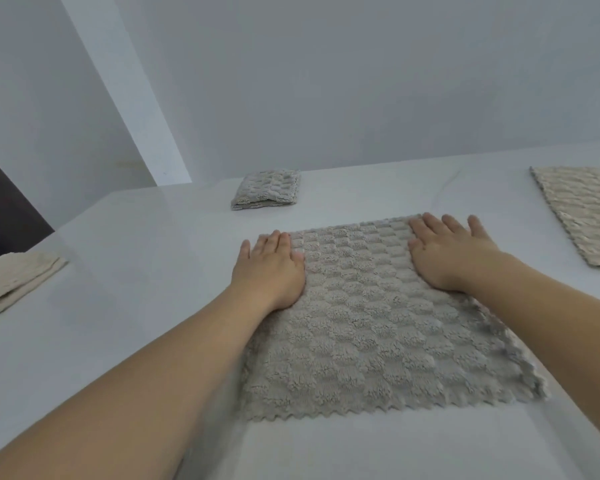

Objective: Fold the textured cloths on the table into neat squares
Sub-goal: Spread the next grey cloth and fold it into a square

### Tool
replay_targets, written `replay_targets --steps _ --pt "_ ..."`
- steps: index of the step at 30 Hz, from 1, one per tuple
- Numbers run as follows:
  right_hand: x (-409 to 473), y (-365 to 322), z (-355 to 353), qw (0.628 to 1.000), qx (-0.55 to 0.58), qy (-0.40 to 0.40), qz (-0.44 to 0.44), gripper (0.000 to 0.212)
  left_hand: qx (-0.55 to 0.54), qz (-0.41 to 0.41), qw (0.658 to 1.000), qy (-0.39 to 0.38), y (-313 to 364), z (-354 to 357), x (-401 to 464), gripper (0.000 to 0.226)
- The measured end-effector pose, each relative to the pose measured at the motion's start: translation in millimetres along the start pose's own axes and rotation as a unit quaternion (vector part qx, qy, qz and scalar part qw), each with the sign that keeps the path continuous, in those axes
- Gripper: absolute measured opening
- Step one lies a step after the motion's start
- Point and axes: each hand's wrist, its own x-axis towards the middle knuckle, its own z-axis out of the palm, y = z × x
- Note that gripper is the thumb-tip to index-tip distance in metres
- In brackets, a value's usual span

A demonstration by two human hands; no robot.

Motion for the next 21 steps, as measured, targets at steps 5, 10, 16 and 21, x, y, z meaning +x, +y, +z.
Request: replay_targets --steps 5,10,16,21 --pt "-24.5 -33.9 -26.7 0.998 -0.033 0.026 -0.036 0.06 0.04 0.033 0.997 0.052 43.7 -18.8 -33.6 0.066" --pt "-64.4 -54.7 15.9 0.989 0.078 0.051 -0.115 0.057 -0.099 0.077 0.992 0.018 48.3 11.8 -59.1 0.061" --pt "-58.7 -46.7 18.9 0.989 0.086 0.046 -0.108 0.057 -0.096 0.078 0.992 0.018 38.0 11.4 -59.0 0.061" --pt "-64.3 -11.4 19.5 0.995 0.076 0.031 -0.059 0.058 -0.103 0.03 0.994 0.01 -1.4 12.6 -58.6 0.061"
